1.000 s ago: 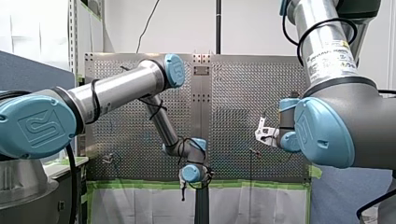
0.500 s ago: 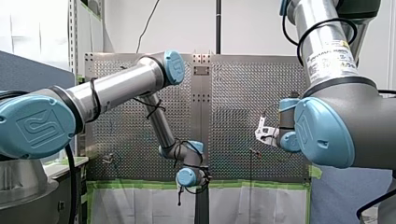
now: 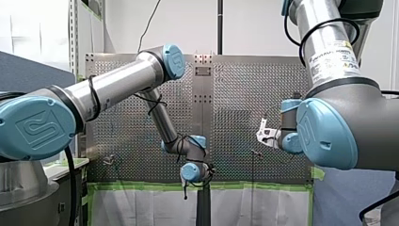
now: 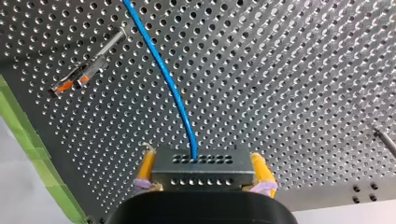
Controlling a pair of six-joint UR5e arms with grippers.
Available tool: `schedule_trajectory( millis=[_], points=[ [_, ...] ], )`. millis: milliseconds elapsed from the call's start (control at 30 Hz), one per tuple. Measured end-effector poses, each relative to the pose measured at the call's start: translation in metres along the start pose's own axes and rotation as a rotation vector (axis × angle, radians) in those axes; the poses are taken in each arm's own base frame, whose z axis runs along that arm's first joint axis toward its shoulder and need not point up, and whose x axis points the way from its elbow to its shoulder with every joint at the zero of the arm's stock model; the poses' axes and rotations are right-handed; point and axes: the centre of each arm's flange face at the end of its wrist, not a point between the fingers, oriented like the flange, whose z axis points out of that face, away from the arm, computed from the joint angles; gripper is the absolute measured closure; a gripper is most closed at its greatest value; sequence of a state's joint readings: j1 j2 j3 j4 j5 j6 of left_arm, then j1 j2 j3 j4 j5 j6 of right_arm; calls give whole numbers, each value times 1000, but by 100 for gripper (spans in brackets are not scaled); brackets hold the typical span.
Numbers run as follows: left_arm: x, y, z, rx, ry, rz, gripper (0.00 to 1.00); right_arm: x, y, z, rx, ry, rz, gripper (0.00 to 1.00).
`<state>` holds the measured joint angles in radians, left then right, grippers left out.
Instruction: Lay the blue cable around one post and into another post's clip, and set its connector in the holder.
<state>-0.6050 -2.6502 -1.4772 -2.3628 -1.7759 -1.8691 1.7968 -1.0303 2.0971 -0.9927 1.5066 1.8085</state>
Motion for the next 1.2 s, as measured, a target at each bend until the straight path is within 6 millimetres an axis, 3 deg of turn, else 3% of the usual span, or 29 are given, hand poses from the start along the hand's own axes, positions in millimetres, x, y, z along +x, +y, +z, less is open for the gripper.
schedule_trajectory(
  millis=[233,533,800,900,967,1000,1067,1100,1133,1200],
  points=[
    [-4,-2,7,8,2,-17,7,-1,-1,-1,3,-9,1,100],
    [16,4,12,-21,49,-1,7,-1,-2,-1,7,-11,1,100],
    [8,8,22,-40,50,-1,7,-2,-2,-1,7,-11,0,100],
    [7,11,24,-45,51,-1,15,-2,-2,-1,7,-12,-1,100],
    [7,13,24,-51,53,0,33,-2,-2,-1,7,-11,-1,100],
    [7,14,24,-55,55,1,33,-2,-2,-1,7,-11,-1,100],
    [6,15,24,-63,57,2,53,-1,-2,-1,8,-11,-1,100],
    [6,16,24,-65,57,3,53,-1,-2,-1,8,-11,-1,100],
    [6,16,24,-67,57,3,63,-1,-2,-1,8,-11,-1,100],
    [6,17,24,-69,55,5,65,-1,-2,-1,7,-11,-1,100]
  ],
)
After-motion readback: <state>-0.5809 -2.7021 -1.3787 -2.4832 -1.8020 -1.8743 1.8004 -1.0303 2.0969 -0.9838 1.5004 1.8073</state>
